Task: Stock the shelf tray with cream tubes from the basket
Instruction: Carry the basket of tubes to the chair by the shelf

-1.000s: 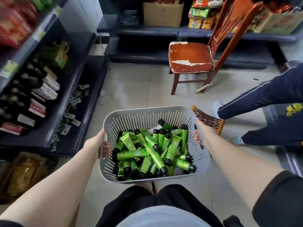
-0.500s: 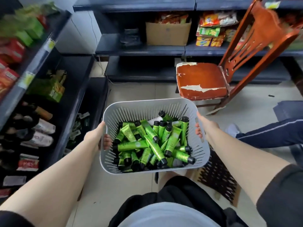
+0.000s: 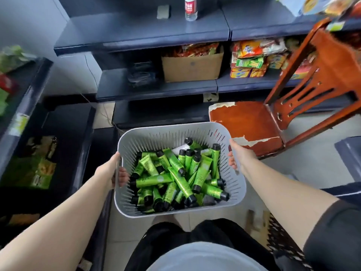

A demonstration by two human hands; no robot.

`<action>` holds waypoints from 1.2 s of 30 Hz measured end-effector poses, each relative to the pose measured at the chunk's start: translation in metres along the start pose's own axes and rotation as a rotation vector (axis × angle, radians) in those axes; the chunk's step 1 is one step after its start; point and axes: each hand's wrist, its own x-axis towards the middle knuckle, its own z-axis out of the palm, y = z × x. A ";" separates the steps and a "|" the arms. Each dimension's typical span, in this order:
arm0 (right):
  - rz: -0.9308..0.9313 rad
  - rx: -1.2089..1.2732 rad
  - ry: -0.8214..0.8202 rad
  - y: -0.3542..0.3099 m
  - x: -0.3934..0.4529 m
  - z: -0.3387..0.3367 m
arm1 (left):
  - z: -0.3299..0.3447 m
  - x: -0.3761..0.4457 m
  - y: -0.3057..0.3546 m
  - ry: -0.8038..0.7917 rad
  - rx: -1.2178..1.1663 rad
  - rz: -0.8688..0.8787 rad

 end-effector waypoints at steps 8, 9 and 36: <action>0.117 0.262 0.169 -0.067 0.062 0.022 | 0.068 0.104 0.153 -0.201 0.217 0.002; 0.123 0.307 0.194 -0.074 0.067 0.022 | 0.080 0.113 0.172 -0.221 0.253 0.008; 0.346 1.078 0.673 -0.131 0.194 -0.100 | 0.579 0.163 0.382 -0.741 1.185 0.287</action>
